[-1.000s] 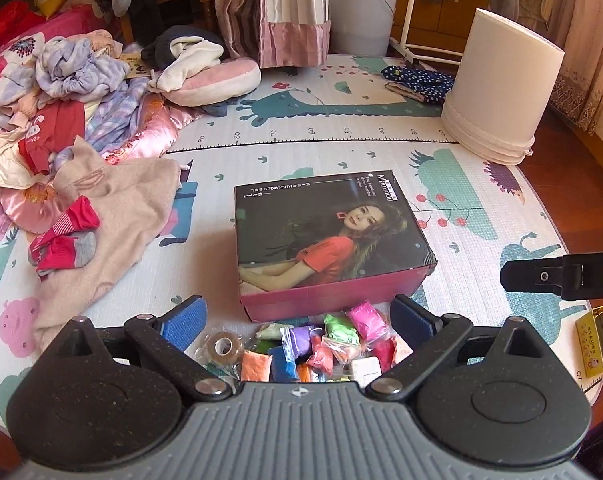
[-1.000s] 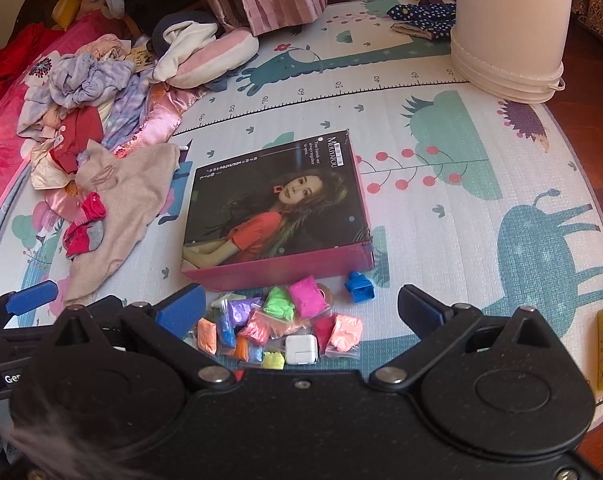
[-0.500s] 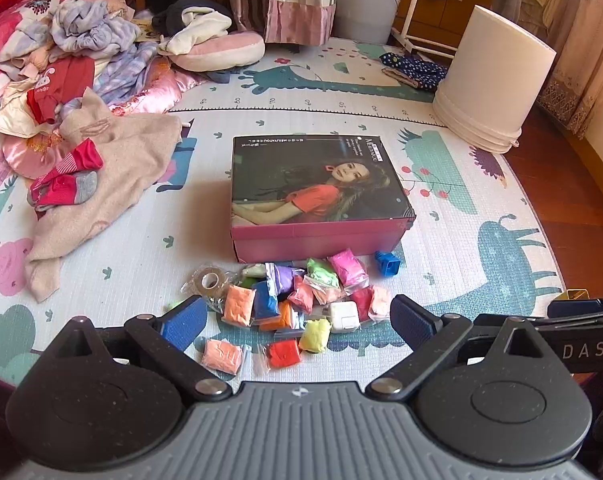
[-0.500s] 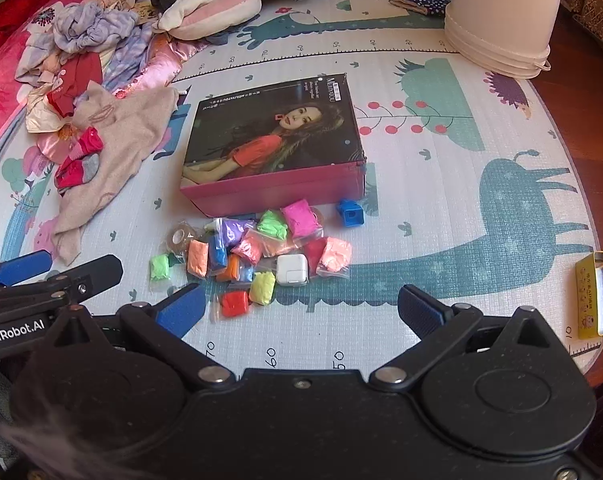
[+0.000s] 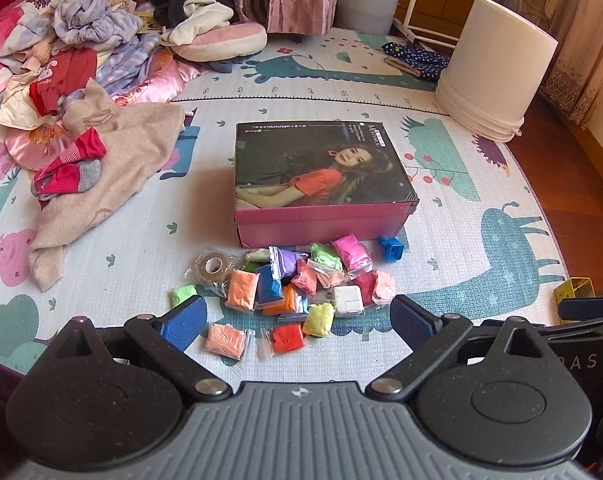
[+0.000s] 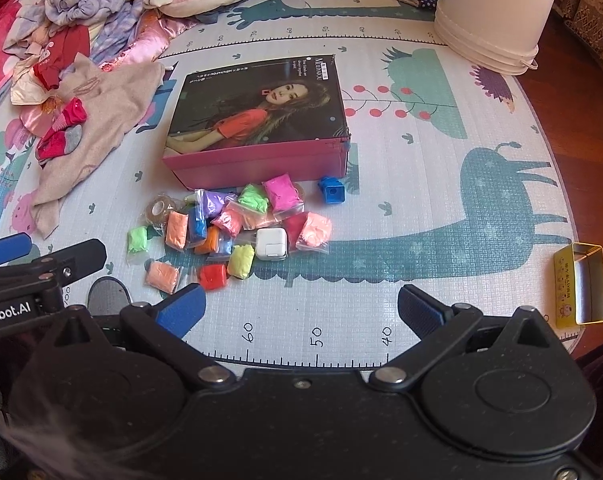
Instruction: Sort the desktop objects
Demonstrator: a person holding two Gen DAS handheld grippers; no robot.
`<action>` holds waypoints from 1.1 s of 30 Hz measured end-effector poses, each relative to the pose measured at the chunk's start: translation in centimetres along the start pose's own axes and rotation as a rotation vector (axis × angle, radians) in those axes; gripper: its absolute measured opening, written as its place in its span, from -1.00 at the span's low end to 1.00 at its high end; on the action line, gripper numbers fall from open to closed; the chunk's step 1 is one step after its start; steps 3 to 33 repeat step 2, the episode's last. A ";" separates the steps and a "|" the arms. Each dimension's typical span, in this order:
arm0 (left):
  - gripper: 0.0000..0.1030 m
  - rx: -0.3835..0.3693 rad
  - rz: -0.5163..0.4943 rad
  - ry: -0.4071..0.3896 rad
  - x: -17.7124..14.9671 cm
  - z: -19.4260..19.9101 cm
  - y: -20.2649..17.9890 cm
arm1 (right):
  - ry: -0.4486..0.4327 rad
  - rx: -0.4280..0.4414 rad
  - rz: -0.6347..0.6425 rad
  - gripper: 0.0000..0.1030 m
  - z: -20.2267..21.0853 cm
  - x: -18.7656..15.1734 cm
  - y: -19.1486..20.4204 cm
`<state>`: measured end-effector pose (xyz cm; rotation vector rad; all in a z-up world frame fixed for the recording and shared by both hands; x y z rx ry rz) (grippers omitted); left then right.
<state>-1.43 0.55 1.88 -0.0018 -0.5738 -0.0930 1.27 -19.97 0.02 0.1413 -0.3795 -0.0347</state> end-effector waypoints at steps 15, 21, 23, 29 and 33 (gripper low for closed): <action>0.91 0.000 -0.005 0.001 0.0 -0.1 -0.1 | 0.008 -0.006 0.003 0.99 -0.1 0.0 -0.1; 0.91 0.000 -0.005 0.001 0.0 -0.1 -0.1 | 0.008 -0.006 0.003 0.99 -0.1 0.0 -0.1; 0.91 0.000 -0.005 0.001 0.0 -0.1 -0.1 | 0.008 -0.006 0.003 0.99 -0.1 0.0 -0.1; 0.91 0.000 -0.005 0.001 0.0 -0.1 -0.1 | 0.008 -0.006 0.003 0.99 -0.1 0.0 -0.1; 0.91 0.000 -0.005 0.001 0.0 -0.1 -0.1 | 0.008 -0.006 0.003 0.99 -0.1 0.0 -0.1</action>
Point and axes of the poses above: each gripper's, at about its wrist camera, not at the fingertips, and z roughly against the way its jaws point, y to its left, x to its top, the point moved 1 cm from there along -z, roughly the way its jaws point, and after that the axes turned 8 degrees about -z, right-handed, at the moved point
